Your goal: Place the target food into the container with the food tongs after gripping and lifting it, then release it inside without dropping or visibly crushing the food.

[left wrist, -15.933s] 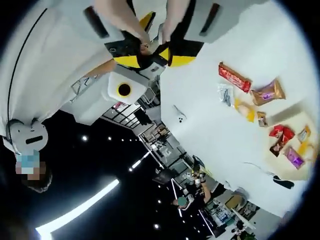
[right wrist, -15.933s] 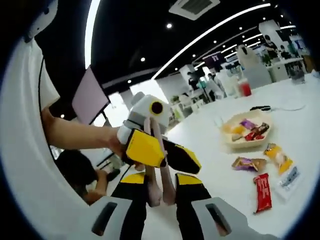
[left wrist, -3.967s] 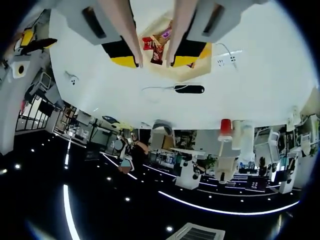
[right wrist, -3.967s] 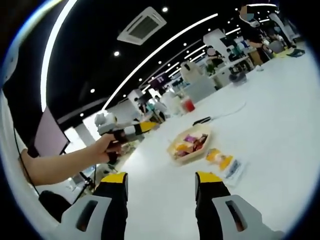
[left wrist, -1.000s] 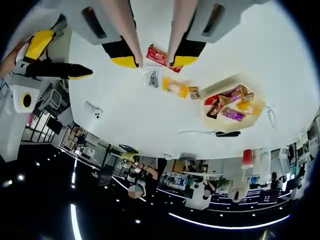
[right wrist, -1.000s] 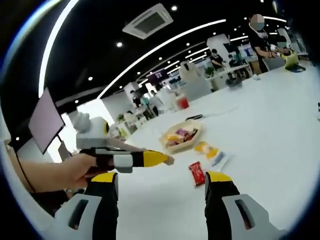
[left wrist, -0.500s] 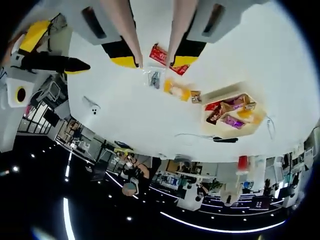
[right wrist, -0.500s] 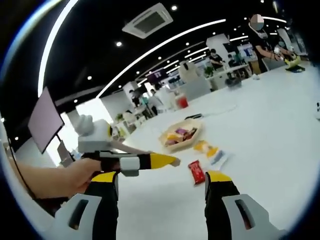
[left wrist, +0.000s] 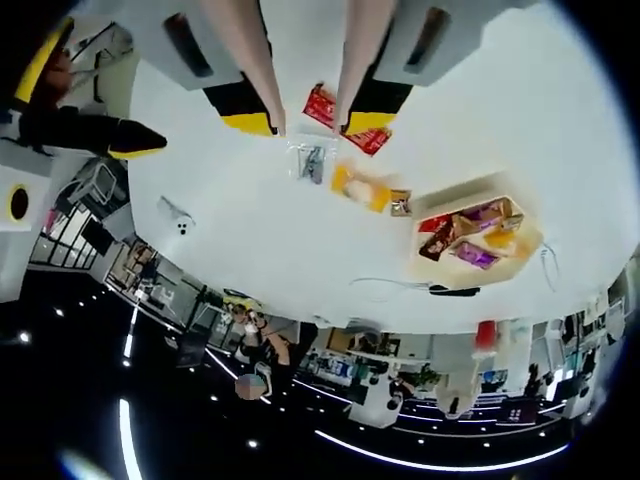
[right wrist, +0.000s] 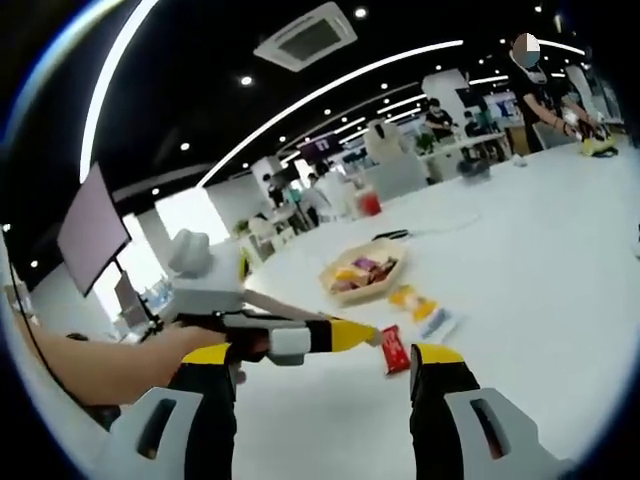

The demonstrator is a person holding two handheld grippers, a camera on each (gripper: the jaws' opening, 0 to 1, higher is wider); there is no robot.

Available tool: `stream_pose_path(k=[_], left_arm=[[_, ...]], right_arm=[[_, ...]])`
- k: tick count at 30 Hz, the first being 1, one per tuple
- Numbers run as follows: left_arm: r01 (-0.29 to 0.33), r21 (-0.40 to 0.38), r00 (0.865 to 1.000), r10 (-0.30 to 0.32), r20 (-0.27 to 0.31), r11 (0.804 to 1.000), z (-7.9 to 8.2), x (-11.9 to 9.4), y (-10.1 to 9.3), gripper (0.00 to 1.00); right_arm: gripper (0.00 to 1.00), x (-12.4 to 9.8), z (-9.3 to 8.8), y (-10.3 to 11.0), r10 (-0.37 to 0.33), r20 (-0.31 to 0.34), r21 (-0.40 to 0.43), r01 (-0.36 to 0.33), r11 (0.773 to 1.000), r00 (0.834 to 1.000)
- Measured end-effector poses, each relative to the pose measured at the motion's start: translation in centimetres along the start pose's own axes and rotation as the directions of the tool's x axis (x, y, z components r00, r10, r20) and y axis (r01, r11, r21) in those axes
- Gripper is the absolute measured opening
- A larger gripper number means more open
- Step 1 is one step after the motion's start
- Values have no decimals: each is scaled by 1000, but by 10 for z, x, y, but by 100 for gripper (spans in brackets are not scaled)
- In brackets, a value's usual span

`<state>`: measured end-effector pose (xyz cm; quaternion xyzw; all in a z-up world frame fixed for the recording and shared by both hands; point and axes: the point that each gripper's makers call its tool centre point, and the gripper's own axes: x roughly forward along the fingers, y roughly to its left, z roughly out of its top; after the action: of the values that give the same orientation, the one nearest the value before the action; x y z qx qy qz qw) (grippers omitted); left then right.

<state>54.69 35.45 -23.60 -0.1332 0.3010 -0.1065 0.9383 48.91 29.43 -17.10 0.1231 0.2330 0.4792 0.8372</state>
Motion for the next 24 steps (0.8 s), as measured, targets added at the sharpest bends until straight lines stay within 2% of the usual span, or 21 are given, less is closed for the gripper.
stream_pose_path(k=[2, 9, 12, 17, 20, 22, 24], left_arm=[[-15, 26, 1000, 16, -26, 1000, -4, 4, 0, 23], [-29, 71, 999, 32, -42, 997, -9, 10, 1, 23], [-26, 169, 998, 35, -53, 985, -14, 12, 3, 23], [-24, 139, 999, 30, -40, 990, -14, 17, 2, 23], [-14, 159, 999, 21, -41, 987, -16, 20, -3, 23], [-23, 205, 999, 33, -42, 978, -18, 22, -2, 23], [-29, 202, 999, 37, -39, 979, -19, 27, 1, 23]], right_arm=[[71, -1, 3, -1, -1, 11, 3, 1, 1000, 1000], [71, -4, 8, -7, -21, 40, 11, 20, 1000, 999], [71, -6, 12, -10, -31, 59, 23, 29, 999, 998], [71, -12, 6, -6, -32, 42, -3, 32, 999, 999], [71, -15, 4, -11, -43, 41, 9, 42, 999, 998], [70, -18, 6, -14, -55, 54, 15, 55, 998, 997], [68, -22, 8, -15, -64, 64, 13, 63, 998, 996]])
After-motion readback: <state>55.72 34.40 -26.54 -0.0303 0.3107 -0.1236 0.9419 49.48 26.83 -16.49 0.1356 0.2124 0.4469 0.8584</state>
